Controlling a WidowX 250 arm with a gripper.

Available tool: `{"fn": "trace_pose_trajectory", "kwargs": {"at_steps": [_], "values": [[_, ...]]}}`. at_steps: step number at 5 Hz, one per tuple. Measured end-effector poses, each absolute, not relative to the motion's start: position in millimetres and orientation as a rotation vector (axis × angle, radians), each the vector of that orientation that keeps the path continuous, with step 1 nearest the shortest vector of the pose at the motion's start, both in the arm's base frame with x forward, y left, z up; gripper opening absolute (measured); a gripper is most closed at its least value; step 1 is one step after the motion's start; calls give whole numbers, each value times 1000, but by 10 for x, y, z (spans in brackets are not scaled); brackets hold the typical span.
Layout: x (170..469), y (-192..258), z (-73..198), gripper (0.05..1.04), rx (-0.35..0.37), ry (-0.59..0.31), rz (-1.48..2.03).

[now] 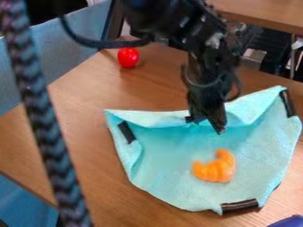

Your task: Cover the bleu figure with the clothes

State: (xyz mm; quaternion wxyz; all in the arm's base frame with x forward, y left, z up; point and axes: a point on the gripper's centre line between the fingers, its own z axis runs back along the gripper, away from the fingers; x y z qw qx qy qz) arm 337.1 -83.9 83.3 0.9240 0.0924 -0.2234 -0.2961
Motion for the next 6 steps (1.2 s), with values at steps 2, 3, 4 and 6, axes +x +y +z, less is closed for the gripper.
{"fn": "trace_pose_trajectory", "kwargs": {"at_steps": [2,3,4,6], "values": [[2893,-1117,1071,58,125,-521,-674],[2796,-1268,1042,58,131,-506,-686],[2730,-1373,861,78,153,-455,-678],[2623,-1476,797,492,122,-260,-634]]}}
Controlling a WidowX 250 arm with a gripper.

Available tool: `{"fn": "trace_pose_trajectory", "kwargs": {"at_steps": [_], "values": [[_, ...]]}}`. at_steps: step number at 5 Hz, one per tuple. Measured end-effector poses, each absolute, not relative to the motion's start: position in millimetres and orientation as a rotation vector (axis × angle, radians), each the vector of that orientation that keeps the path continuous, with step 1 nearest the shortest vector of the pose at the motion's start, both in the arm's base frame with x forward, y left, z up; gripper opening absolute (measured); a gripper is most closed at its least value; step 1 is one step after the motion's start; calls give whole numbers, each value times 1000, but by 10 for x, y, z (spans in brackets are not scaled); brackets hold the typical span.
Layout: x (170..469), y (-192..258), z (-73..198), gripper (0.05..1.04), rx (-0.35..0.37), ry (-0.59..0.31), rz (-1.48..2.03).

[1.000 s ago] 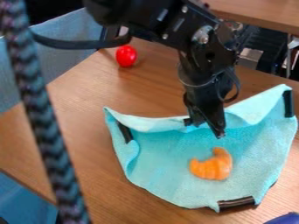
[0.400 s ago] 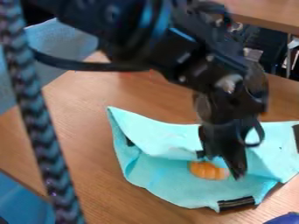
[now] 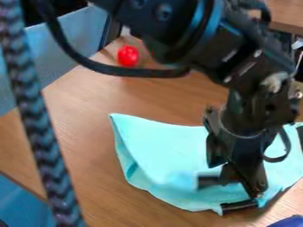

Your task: Cover the bleu figure with the clothes

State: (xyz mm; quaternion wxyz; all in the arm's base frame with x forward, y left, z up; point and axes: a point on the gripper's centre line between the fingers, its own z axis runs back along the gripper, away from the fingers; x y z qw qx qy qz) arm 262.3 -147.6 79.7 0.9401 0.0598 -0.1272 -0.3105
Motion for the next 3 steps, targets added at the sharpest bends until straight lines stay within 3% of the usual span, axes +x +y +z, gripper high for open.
{"fn": "trace_pose_trajectory", "kwargs": {"at_steps": [1,2,3], "values": [[2628,-1394,895,836,28,-137,-617],[2637,-1319,994,993,-114,5,-637],[2686,-1067,1254,999,-207,31,-570]]}}
